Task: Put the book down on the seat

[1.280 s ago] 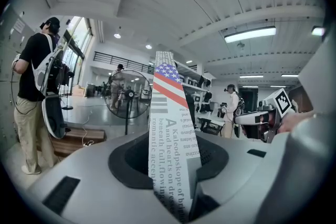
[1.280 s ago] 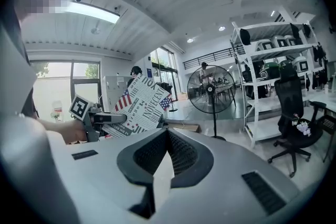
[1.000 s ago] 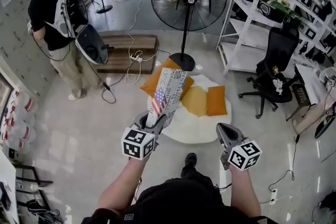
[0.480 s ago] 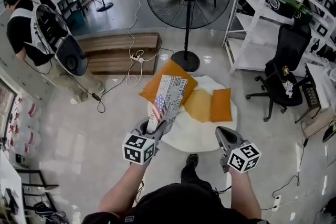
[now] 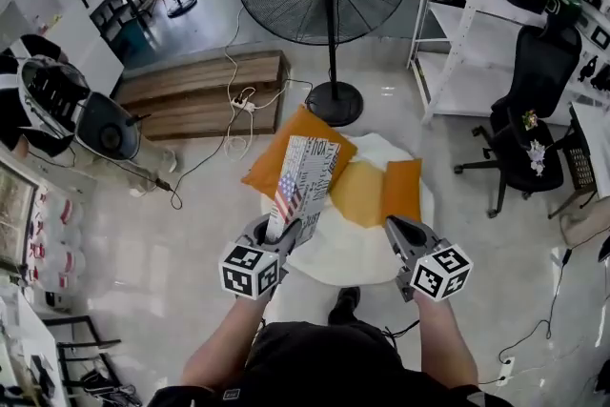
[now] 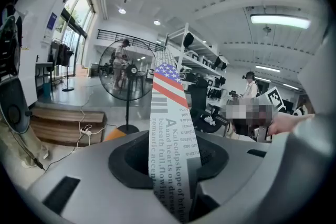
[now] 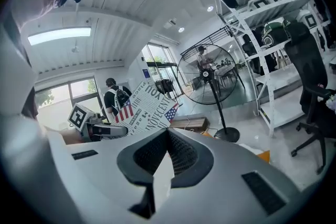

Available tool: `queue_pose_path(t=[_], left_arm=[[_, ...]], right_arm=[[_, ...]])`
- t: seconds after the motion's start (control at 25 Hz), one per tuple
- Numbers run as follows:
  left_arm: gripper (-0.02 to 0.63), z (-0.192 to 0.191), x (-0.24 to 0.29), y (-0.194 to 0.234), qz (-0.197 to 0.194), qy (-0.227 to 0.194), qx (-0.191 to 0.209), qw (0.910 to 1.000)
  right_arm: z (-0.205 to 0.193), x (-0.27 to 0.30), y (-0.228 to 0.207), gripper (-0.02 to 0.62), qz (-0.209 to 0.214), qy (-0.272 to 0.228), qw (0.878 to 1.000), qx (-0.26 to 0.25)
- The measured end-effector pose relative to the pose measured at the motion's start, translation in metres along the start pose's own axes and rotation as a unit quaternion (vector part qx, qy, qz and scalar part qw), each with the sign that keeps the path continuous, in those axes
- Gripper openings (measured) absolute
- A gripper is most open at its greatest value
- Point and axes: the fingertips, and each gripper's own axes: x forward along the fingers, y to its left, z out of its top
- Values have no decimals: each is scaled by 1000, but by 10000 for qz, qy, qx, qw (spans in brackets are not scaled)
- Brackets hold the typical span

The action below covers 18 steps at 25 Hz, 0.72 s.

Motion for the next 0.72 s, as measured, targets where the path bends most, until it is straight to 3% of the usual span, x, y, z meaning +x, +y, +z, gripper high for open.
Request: queue_pose_path(t=[0.2, 0.72], left_arm=[[155, 7, 30, 3, 7, 127, -25, 9999], [155, 17, 89, 31, -514, 304, -69, 9982]], right_arm=[[12, 14, -23, 15, -7, 7, 10000, -1], [14, 50, -57, 15, -489, 294, 9981, 218]])
